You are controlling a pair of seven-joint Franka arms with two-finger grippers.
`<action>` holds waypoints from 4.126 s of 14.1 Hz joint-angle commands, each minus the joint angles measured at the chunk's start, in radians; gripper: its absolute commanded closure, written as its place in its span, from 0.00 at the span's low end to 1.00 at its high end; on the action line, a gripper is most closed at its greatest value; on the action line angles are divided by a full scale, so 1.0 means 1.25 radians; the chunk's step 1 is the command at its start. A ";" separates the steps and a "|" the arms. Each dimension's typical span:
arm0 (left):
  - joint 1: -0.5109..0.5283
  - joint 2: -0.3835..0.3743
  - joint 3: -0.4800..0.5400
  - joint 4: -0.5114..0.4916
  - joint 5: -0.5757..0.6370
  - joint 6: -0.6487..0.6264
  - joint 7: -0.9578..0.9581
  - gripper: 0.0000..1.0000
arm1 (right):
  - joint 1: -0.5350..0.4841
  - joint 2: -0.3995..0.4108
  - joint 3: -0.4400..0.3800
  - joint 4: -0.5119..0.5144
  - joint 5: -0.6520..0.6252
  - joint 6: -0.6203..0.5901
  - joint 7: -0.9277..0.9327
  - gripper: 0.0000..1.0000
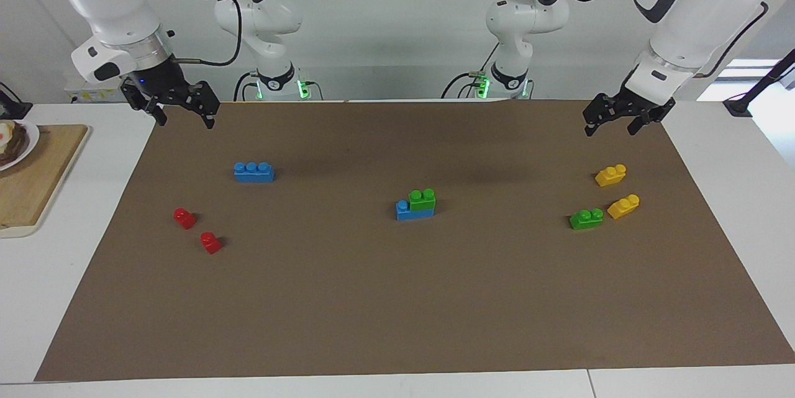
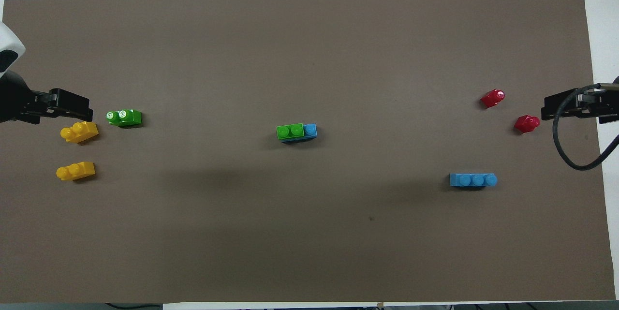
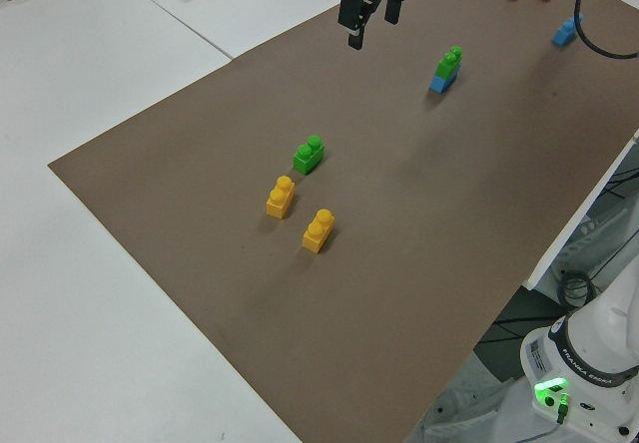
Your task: Remove green block with left arm and hold with right
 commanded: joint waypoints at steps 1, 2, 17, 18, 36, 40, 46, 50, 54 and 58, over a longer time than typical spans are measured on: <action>0.008 0.008 -0.007 0.021 0.012 -0.022 0.008 0.00 | -0.015 -0.014 0.008 -0.012 -0.001 -0.010 -0.014 0.00; 0.008 0.007 -0.007 0.021 0.012 -0.023 0.008 0.00 | -0.015 -0.014 0.008 -0.012 -0.001 -0.006 -0.013 0.00; 0.000 -0.001 -0.010 0.016 0.000 -0.019 0.002 0.00 | -0.015 -0.011 0.008 -0.012 0.001 0.043 0.103 0.00; -0.002 -0.003 -0.014 0.011 0.000 -0.018 -0.008 0.00 | -0.009 -0.012 0.009 -0.012 0.001 0.038 0.201 0.00; -0.108 -0.045 -0.017 -0.151 -0.051 0.139 -0.819 0.00 | 0.045 0.121 0.019 -0.095 0.407 0.119 1.093 0.00; -0.138 -0.056 -0.016 -0.169 -0.049 0.135 -0.916 0.00 | 0.127 0.133 0.019 -0.148 0.441 0.250 1.154 0.00; -0.139 -0.046 -0.017 -0.173 -0.049 0.173 -1.074 0.00 | 0.223 0.193 0.019 -0.159 0.479 0.381 1.210 0.00; -0.183 0.003 -0.017 -0.130 -0.038 0.160 -1.221 0.00 | 0.264 0.215 0.019 -0.159 0.485 0.429 1.233 0.00; -0.235 0.100 -0.016 -0.022 -0.035 0.149 -1.364 0.00 | 0.328 0.254 0.019 -0.161 0.497 0.499 1.251 0.00; -0.296 0.150 -0.016 0.016 -0.035 0.150 -1.474 0.00 | 0.361 0.314 0.019 -0.153 0.503 0.562 1.251 0.00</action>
